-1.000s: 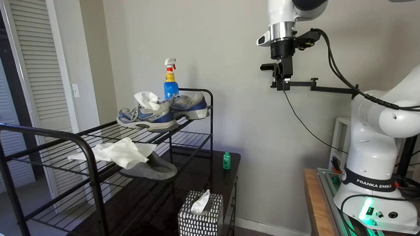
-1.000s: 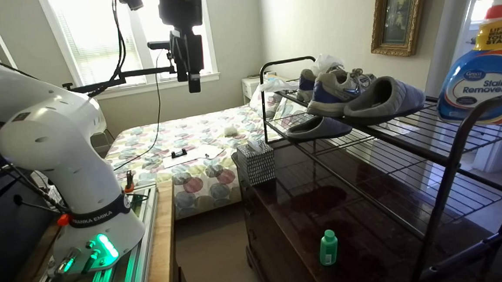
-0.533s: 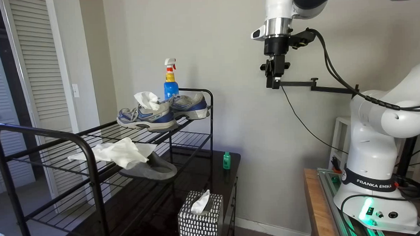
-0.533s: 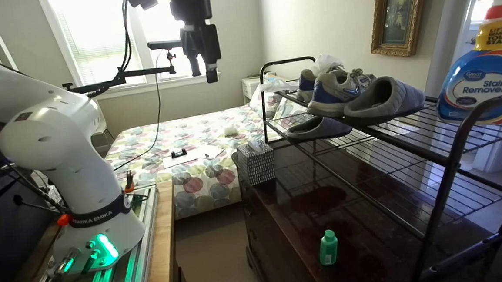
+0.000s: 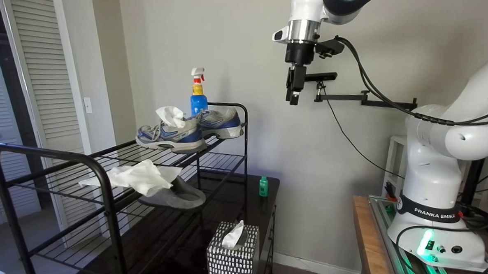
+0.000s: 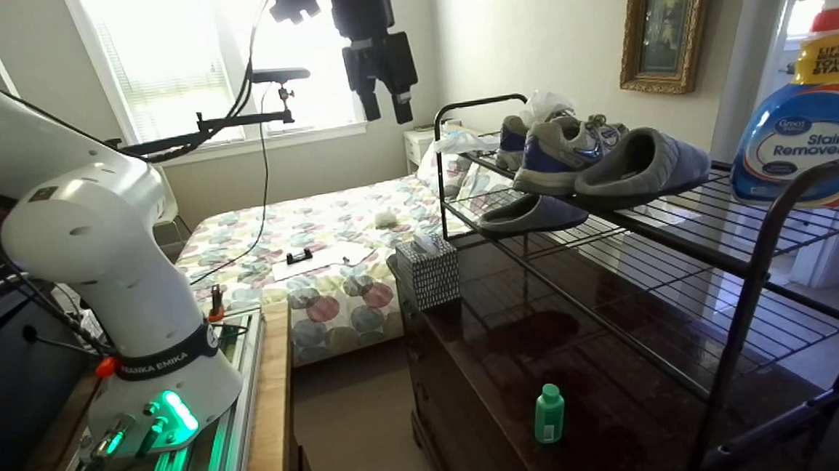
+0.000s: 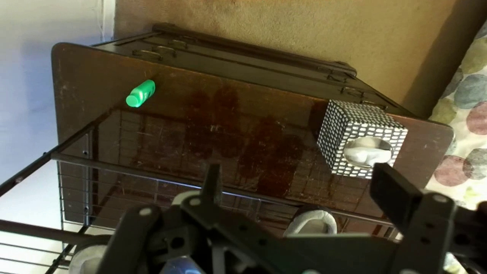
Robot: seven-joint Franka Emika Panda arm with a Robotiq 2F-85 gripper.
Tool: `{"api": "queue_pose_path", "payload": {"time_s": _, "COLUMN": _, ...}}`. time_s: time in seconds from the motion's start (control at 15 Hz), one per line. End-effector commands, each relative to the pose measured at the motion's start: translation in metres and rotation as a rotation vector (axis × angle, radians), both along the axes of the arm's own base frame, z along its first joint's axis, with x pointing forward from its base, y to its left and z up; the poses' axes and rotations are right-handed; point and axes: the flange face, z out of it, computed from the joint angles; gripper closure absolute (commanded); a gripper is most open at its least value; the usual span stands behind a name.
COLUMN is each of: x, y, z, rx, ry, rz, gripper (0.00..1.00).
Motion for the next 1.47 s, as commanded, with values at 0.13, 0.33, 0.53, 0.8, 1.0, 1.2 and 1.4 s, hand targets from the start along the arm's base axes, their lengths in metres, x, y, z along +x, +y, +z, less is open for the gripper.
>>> {"api": "queue_pose_path", "payload": {"time_s": 0.13, "x": 0.068, "y": 0.035, "z": 0.012, "rx": -0.011, "ry": 0.011, "rz": 0.025, "gripper": 0.0}}
{"api": "queue_pose_path", "payload": {"time_s": 0.33, "x": 0.1, "y": 0.064, "z": 0.009, "rx": -0.022, "ry": 0.042, "rz": 0.07, "gripper": 0.0}}
{"api": "queue_pose_path", "payload": {"time_s": 0.53, "x": 0.135, "y": 0.089, "z": 0.006, "rx": -0.02, "ry": 0.071, "rz": 0.098, "gripper": 0.0}}
{"api": "queue_pose_path", "payload": {"time_s": 0.8, "x": 0.13, "y": 0.086, "z": -0.001, "rx": -0.034, "ry": 0.052, "rz": 0.112, "gripper": 0.0}}
{"api": "queue_pose_path", "payload": {"time_s": 1.0, "x": 0.134, "y": 0.086, "z": 0.0, "rx": -0.033, "ry": 0.057, "rz": 0.111, "gripper": 0.0}}
{"api": "queue_pose_path", "payload": {"time_s": 1.2, "x": 0.134, "y": 0.086, "z": 0.002, "rx": -0.033, "ry": 0.057, "rz": 0.111, "gripper": 0.0}}
{"api": "queue_pose_path", "payload": {"time_s": 1.4, "x": 0.134, "y": 0.086, "z": 0.002, "rx": -0.033, "ry": 0.058, "rz": 0.111, "gripper": 0.0}}
